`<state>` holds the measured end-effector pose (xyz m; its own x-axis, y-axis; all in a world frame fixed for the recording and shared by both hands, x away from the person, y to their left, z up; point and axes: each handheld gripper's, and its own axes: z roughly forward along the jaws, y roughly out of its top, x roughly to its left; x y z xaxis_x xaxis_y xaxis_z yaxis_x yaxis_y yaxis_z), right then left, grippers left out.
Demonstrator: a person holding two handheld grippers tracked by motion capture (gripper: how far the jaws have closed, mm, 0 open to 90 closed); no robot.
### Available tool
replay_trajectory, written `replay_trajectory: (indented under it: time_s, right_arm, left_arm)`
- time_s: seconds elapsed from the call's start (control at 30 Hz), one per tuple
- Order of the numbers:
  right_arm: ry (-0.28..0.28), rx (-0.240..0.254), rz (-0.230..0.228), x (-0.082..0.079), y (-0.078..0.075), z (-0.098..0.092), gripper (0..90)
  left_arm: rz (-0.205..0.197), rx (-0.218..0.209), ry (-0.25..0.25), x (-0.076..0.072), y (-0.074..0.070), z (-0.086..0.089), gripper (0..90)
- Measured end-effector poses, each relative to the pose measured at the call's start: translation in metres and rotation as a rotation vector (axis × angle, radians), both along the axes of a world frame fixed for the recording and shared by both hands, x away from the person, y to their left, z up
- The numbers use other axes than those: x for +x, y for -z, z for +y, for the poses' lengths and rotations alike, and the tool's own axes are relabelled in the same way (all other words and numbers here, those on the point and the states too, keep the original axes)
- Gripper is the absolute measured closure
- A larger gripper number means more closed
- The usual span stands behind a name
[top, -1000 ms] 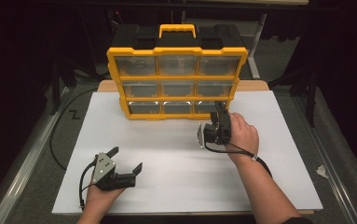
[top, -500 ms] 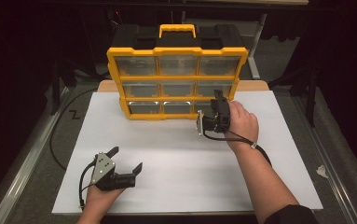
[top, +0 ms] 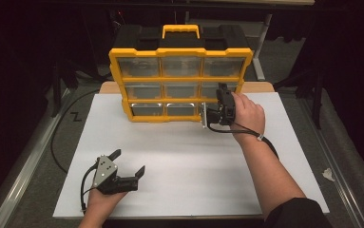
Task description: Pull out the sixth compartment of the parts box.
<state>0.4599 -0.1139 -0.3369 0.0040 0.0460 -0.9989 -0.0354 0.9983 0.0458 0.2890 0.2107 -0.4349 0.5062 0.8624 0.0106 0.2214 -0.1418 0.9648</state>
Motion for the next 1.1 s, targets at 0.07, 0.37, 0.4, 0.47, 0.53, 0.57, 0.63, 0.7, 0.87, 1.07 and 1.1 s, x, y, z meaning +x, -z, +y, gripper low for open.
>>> replay_trajectory:
  time_s: [0.07, 0.37, 0.4, 0.47, 0.53, 0.57, 0.63, 0.7, 0.87, 1.07, 1.1]
  right_arm:
    - [0.014, 0.009, 0.014, 0.001, 0.000, 0.000, 67.7]
    - [0.012, -0.019, 0.012, 0.009, 0.002, -0.002, 71.9]
    - [0.011, -0.020, 0.012, 0.010, 0.001, -0.002, 72.4]
    - [0.004, -0.032, 0.007, 0.011, 0.001, -0.001, 72.4]
    - [0.007, -0.033, 0.014, 0.012, 0.001, -0.001, 73.7]
    - [0.008, -0.038, 0.016, 0.012, 0.001, 0.000, 73.7]
    - [0.010, -0.050, 0.016, 0.013, 0.000, 0.000, 74.5]
    - [0.007, -0.052, 0.013, 0.014, 0.001, 0.001, 75.3]
    - [0.008, -0.052, 0.008, 0.014, 0.001, 0.001, 78.0]
    - [0.014, -0.064, 0.001, 0.014, 0.001, 0.003, 79.4]
    - [0.014, -0.067, 0.000, 0.014, 0.001, 0.003, 79.5]
  left_arm:
    - [0.001, -0.001, 0.000, 0.000, 0.000, 0.000, 0.3]
    - [0.002, -0.003, -0.002, 0.000, 0.000, 0.000, 0.3]
    - [0.002, -0.003, -0.002, 0.000, 0.000, 0.000, 0.3]
    - [0.003, -0.004, -0.002, 0.000, 0.000, 0.000, 0.3]
    - [0.003, -0.003, -0.002, 0.000, 0.000, 0.000, 0.3]
    - [0.003, -0.003, -0.002, 0.000, 0.000, 0.000, 0.3]
    - [0.004, -0.005, -0.002, 0.000, 0.000, 0.000, 0.3]
    - [0.004, -0.006, -0.003, 0.000, 0.000, 0.000, 0.3]
    - [0.006, -0.006, -0.003, 0.001, 0.001, 0.001, 0.3]
    - [0.005, -0.010, -0.003, 0.001, 0.001, 0.001, 0.3]
    - [0.005, -0.011, -0.003, 0.001, 0.001, 0.001, 0.3]
